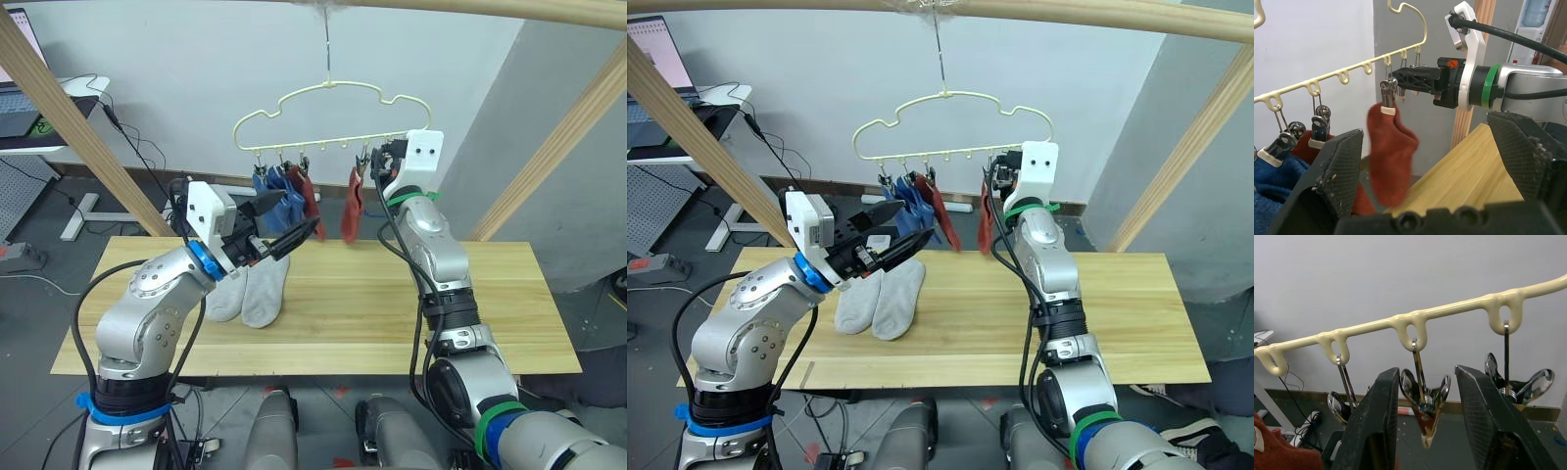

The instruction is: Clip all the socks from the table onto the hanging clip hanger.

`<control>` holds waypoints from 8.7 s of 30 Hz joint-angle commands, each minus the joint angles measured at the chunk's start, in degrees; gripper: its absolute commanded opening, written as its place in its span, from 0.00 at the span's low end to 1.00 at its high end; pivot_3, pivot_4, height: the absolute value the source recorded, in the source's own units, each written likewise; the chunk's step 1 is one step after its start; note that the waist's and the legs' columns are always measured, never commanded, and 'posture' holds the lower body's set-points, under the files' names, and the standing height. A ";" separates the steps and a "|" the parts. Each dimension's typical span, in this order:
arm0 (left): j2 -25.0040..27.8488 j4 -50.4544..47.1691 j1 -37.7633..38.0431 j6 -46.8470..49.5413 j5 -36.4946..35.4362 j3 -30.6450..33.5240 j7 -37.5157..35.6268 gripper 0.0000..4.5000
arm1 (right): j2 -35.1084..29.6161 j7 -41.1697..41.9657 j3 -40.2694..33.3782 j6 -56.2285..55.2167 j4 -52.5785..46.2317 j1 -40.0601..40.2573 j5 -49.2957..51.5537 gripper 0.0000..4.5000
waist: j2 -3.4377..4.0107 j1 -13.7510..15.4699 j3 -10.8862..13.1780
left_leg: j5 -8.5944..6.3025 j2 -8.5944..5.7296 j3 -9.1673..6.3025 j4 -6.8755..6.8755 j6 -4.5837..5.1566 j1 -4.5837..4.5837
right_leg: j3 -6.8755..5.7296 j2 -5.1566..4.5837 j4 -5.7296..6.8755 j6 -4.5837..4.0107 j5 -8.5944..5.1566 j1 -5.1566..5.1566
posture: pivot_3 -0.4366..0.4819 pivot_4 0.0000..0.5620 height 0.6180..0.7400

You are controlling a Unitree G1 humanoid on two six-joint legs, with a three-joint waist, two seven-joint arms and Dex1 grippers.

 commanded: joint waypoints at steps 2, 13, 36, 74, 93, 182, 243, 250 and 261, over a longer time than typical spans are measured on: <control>0.25 -1.92 -0.34 -1.33 0.33 -0.36 0.11 1.00 | 0.29 0.25 0.05 -1.36 -0.65 -1.54 0.47 0.42 | 0.00 0.00 0.00 | 0.00 0.00 0.00 0.00 0.00 0.00 | 0.00 0.00 0.00 0.00 0.00 0.00 | 0.60 0.39 1.00; 0.17 -2.25 -0.14 -1.44 0.52 -0.90 0.32 1.00 | 0.64 1.00 0.04 -1.27 -0.36 -1.80 1.13 0.01 | 0.00 0.00 0.00 | 0.00 0.00 0.00 0.00 0.00 0.00 | 0.01 0.00 0.00 0.00 0.00 0.00 | 0.61 0.39 1.00; -0.10 37.85 -2.43 -15.32 27.72 -10.01 10.04 1.00 | -15.41 22.81 2.37 18.90 -9.80 -0.25 7.94 0.00 | 0.05 0.33 0.04 | -0.01 -0.01 0.05 0.00 0.03 0.00 | -0.01 0.00 -0.02 0.00 -0.01 -0.02 | 0.55 0.41 1.00; -9.31 38.70 -5.33 -28.09 25.95 -12.58 -8.34 0.00 | -16.19 20.90 -1.68 30.64 -13.75 -1.26 12.70 0.00 | 0.20 0.14 -0.16 | 0.00 -0.04 0.10 0.04 0.02 -0.04 | -0.01 -0.03 0.03 0.00 0.01 -0.01 | 0.52 0.36 1.00; -17.78 38.72 -13.11 -38.37 29.12 -14.63 -1.79 0.00 | -10.67 9.00 -19.60 61.63 -16.92 -11.25 27.01 0.00 | 0.23 -0.29 -0.16 | -0.02 -0.04 0.12 0.17 0.06 -0.05 | 0.03 0.01 0.08 0.00 0.00 0.00 | 0.48 0.39 1.00; -0.64 -4.30 -0.54 5.89 -2.90 -0.60 0.85 1.00 | -6.81 0.60 3.76 -0.12 -8.48 5.02 -4.24 0.39 | 0.29 0.03 -0.12 | -0.02 -0.01 -0.01 0.16 0.05 -0.06 | 0.02 0.02 0.03 0.01 0.00 0.00 | 0.60 0.38 1.00; -0.62 -3.79 -1.01 5.35 -2.05 -1.30 1.28 1.00 | -4.36 -0.56 0.86 -0.94 -3.02 0.91 -2.55 0.39 | 0.30 0.08 -0.11 | -0.02 -0.01 -0.01 0.15 0.05 -0.06 | 0.02 0.02 0.03 0.01 0.00 0.00 | 0.61 0.38 1.00; -0.62 -3.89 -0.71 5.30 -1.94 -1.32 1.44 1.00 | -4.45 -0.49 0.68 -1.55 -1.97 0.37 -2.58 0.39 | 0.30 0.08 -0.11 | -0.02 -0.01 0.00 0.15 0.05 -0.06 | 0.02 0.02 0.03 0.01 0.00 0.00 | 0.61 0.38 1.00; -0.67 -4.01 -0.57 5.17 -1.95 -1.61 1.74 1.00 | -4.56 -0.57 -0.08 -1.80 -2.10 0.43 -2.22 0.01 | 0.30 0.09 -0.11 | -0.02 -0.01 0.00 0.15 0.05 -0.06 | 0.02 0.02 0.03 0.00 0.00 0.00 | 0.61 0.39 1.00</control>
